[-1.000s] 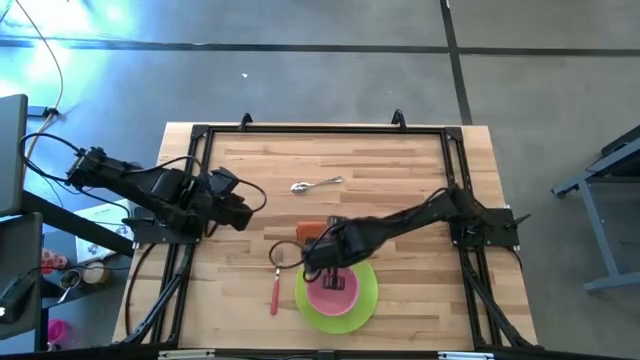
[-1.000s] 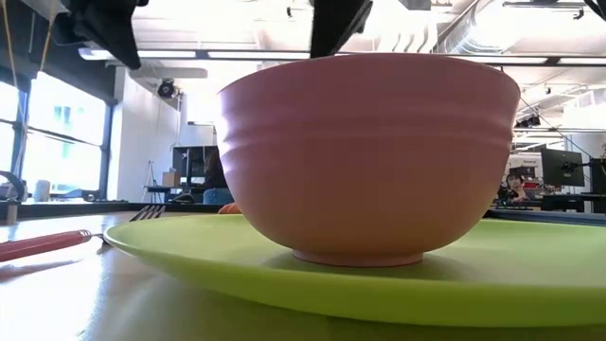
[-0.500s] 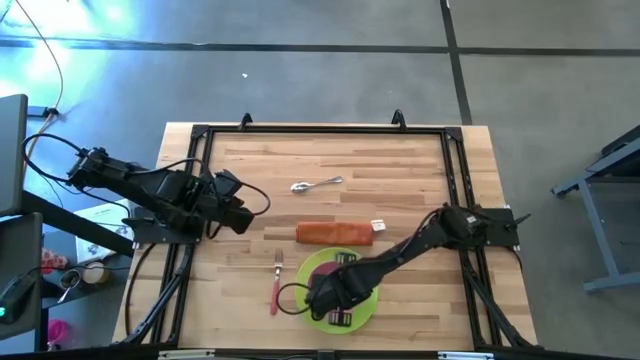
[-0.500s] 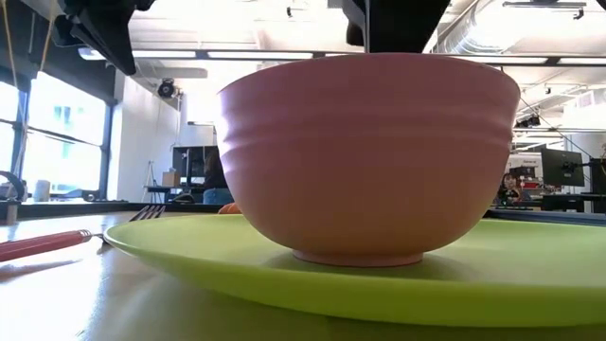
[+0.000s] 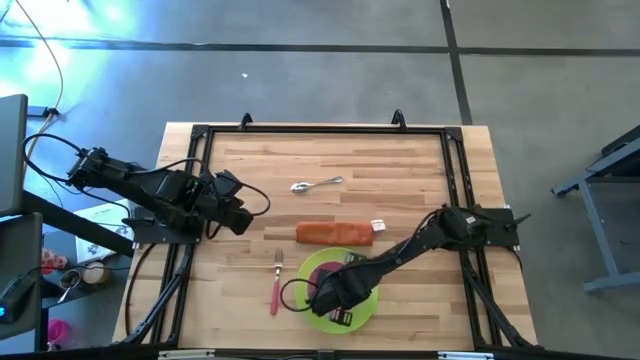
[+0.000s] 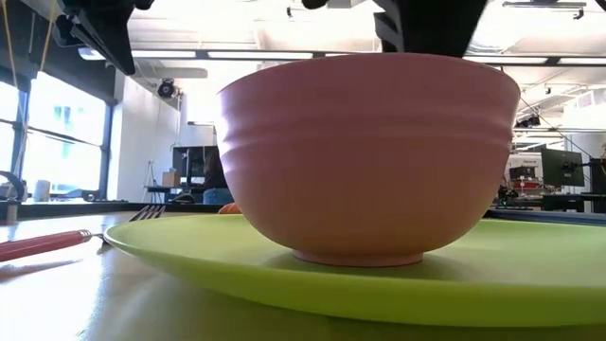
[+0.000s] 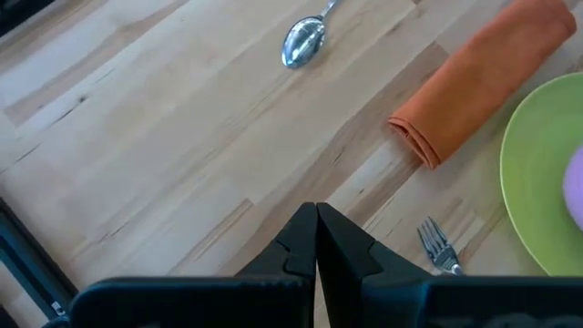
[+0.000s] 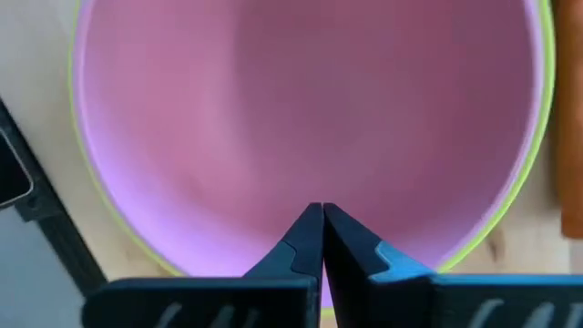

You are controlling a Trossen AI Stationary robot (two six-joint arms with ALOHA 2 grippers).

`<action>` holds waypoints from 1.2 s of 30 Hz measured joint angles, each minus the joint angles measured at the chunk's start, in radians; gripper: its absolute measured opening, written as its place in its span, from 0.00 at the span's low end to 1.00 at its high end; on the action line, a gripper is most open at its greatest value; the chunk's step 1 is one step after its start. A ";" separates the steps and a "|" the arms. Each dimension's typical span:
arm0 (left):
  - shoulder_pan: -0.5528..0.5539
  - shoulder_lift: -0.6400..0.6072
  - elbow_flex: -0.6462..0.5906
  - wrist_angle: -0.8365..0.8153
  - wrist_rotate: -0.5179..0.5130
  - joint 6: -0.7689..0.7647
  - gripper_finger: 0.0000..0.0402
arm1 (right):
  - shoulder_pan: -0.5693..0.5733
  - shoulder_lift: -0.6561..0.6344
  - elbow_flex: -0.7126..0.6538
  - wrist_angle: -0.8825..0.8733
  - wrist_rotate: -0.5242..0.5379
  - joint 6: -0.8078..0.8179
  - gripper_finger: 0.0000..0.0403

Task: Set table place
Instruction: Adjust the pink bowl on the green plate, then put the silver spoon into the pink bowl

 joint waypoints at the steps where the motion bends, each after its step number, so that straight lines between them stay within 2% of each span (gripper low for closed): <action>1: 0.000 0.000 0.000 0.000 0.000 0.002 0.00 | 0.004 0.000 0.000 -0.002 -0.010 0.009 0.00; 9: 0.000 0.000 0.000 0.003 0.000 0.001 0.00 | 0.049 0.000 0.000 -0.044 -0.093 0.092 0.00; 14: 0.000 0.000 0.000 0.012 0.000 -0.001 0.00 | 0.070 -0.001 0.020 -0.105 -0.107 0.135 0.00; 18: 0.000 0.000 0.000 0.031 0.000 -0.001 0.00 | 0.078 -0.001 0.105 -0.133 -0.018 0.146 0.00; 23: 0.000 0.000 0.000 0.053 0.001 0.000 0.00 | 0.065 -0.007 0.276 -0.264 0.232 0.079 0.00; 26: 0.000 0.000 0.000 0.058 0.001 0.000 0.00 | 0.003 -0.071 0.243 -0.206 0.259 -0.084 0.00; 30: 0.000 0.000 0.000 0.060 0.025 0.017 0.00 | -0.145 -0.104 0.222 -0.257 0.257 -0.207 0.00; 36: 0.000 0.000 0.000 0.052 0.059 0.078 0.00 | -0.364 -0.111 0.230 -0.146 0.166 -0.443 0.00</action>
